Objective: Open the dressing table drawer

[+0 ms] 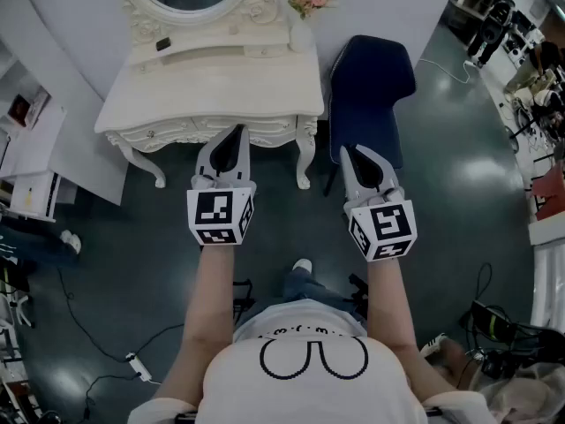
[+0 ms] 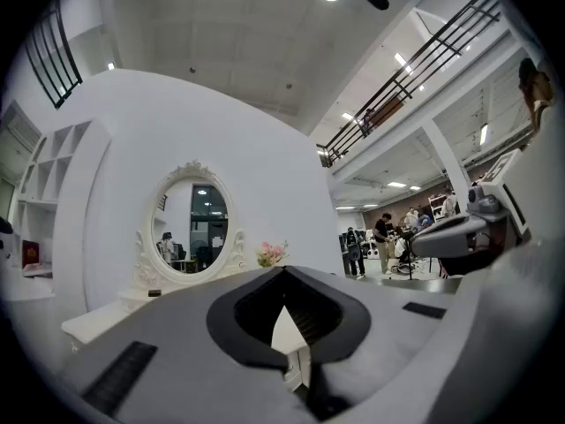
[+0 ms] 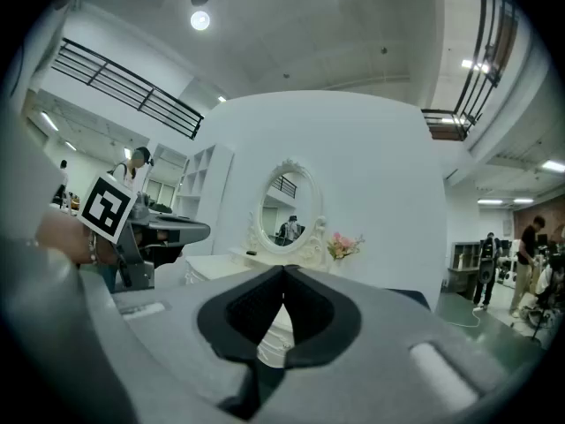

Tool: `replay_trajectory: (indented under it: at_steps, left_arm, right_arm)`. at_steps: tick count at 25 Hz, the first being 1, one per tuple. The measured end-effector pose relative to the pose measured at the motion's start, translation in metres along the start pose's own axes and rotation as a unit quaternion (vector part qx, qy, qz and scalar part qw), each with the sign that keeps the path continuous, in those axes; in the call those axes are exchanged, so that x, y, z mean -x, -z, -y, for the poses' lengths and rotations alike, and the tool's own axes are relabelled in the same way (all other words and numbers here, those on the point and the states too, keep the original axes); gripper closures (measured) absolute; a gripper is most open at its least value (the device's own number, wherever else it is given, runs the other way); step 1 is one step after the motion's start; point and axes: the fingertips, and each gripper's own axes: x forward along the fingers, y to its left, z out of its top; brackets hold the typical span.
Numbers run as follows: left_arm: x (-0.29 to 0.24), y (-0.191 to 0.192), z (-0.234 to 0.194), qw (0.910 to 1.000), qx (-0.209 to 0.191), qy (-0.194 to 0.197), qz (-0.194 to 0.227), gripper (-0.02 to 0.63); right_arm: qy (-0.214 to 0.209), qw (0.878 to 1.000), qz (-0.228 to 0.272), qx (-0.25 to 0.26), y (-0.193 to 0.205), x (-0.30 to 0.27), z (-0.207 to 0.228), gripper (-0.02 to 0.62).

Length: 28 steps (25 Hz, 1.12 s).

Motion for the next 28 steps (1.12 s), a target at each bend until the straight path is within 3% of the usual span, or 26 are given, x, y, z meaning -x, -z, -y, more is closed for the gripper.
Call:
replay_trajectory:
  at_steps: [17,28]
  left_arm:
    - [-0.093,0.015,-0.022,0.9996,-0.009,-0.021,-0.014,0.607]
    - [-0.218,0.045,-0.057,0.9994,0.007,-0.002,-0.034,0.607]
  right_arm:
    - [-0.035,0.999,0.003,-0.005,0.014,-0.090,0.052,0.598]
    - [-0.049,0.998,-0.031,-0.003,0.036,-0.201,0.103,0.598]
